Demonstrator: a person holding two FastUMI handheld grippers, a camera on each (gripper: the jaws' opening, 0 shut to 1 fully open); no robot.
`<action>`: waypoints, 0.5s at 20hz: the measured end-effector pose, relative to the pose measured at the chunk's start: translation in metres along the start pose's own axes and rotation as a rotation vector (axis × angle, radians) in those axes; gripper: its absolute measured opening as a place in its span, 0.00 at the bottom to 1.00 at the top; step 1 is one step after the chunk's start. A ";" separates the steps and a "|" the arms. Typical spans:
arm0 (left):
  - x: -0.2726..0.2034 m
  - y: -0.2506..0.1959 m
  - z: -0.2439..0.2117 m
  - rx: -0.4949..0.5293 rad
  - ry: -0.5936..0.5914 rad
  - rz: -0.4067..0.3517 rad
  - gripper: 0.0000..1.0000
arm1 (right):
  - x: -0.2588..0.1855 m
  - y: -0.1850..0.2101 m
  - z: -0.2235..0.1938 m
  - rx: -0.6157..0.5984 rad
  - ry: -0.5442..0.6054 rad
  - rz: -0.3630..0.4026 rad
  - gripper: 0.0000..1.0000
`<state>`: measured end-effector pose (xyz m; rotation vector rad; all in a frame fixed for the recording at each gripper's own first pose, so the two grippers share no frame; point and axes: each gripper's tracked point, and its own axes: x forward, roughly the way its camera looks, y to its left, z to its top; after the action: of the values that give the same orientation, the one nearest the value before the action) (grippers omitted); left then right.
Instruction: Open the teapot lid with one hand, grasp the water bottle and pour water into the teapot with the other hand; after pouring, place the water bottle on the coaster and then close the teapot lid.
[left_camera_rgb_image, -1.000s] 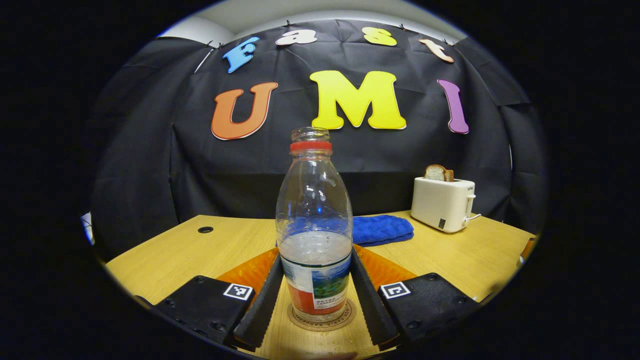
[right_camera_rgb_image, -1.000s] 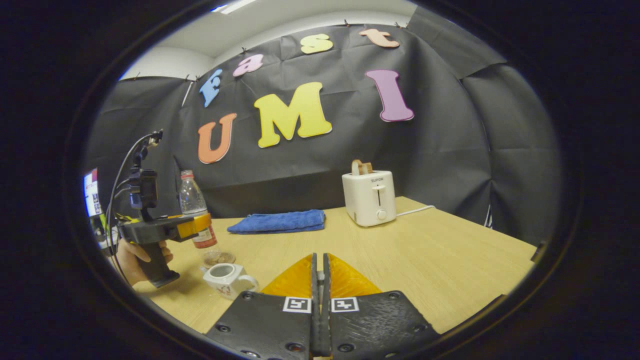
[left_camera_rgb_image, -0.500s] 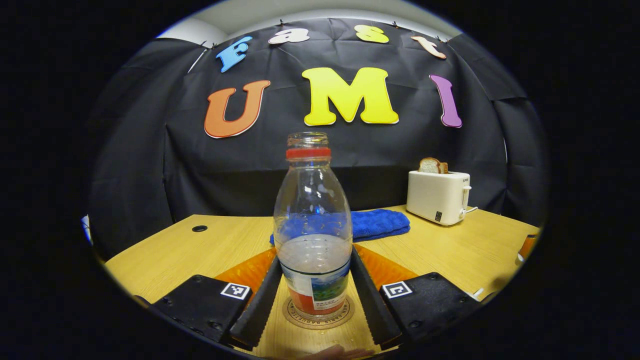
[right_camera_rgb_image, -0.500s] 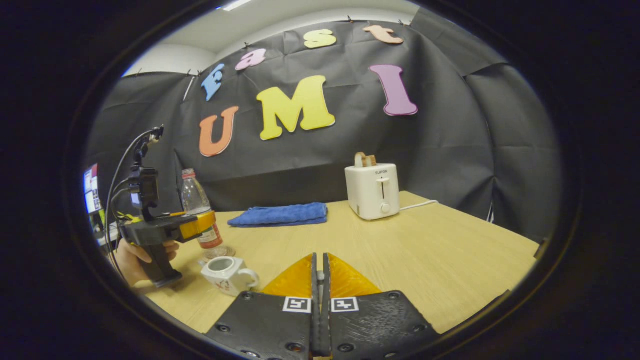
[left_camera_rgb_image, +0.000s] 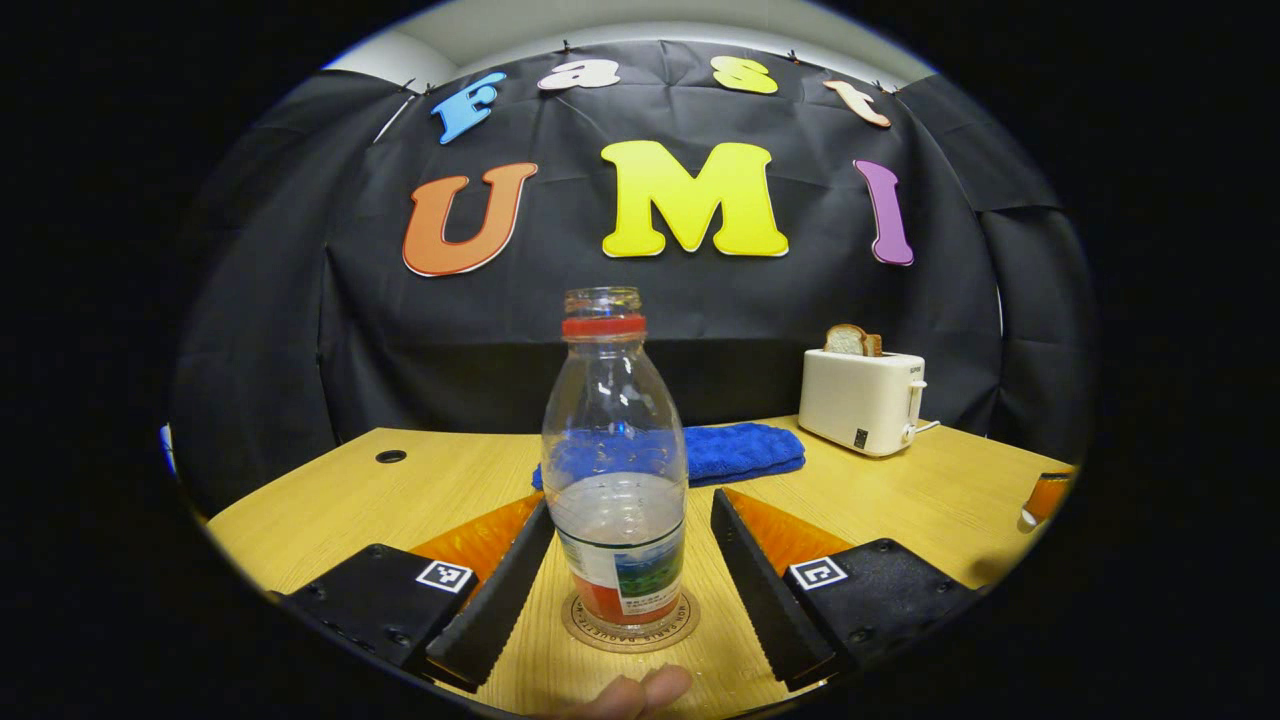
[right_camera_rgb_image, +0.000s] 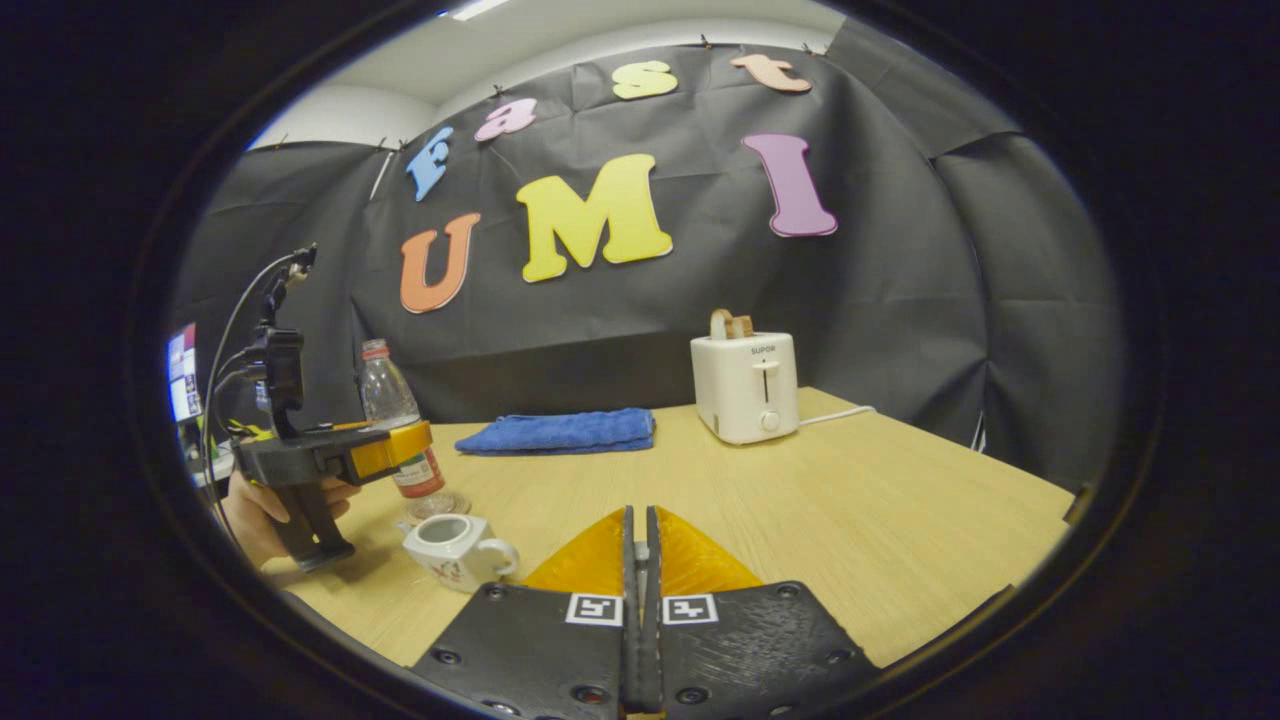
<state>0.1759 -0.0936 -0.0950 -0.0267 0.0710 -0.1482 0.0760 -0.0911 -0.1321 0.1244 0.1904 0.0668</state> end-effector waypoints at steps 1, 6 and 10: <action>-0.002 -0.002 -0.002 -0.009 0.006 -0.018 0.99 | -0.001 0.002 0.002 -0.004 -0.002 -0.001 0.00; -0.037 0.014 -0.001 0.018 -0.017 -0.020 0.99 | -0.013 0.027 0.011 -0.049 -0.018 0.019 0.00; -0.076 0.039 -0.001 0.024 -0.027 0.019 0.99 | -0.020 0.046 0.017 -0.088 -0.038 0.035 0.00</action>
<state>0.1061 -0.0439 -0.0922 -0.0036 0.0421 -0.1298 0.0569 -0.0495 -0.1058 0.0418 0.1470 0.1078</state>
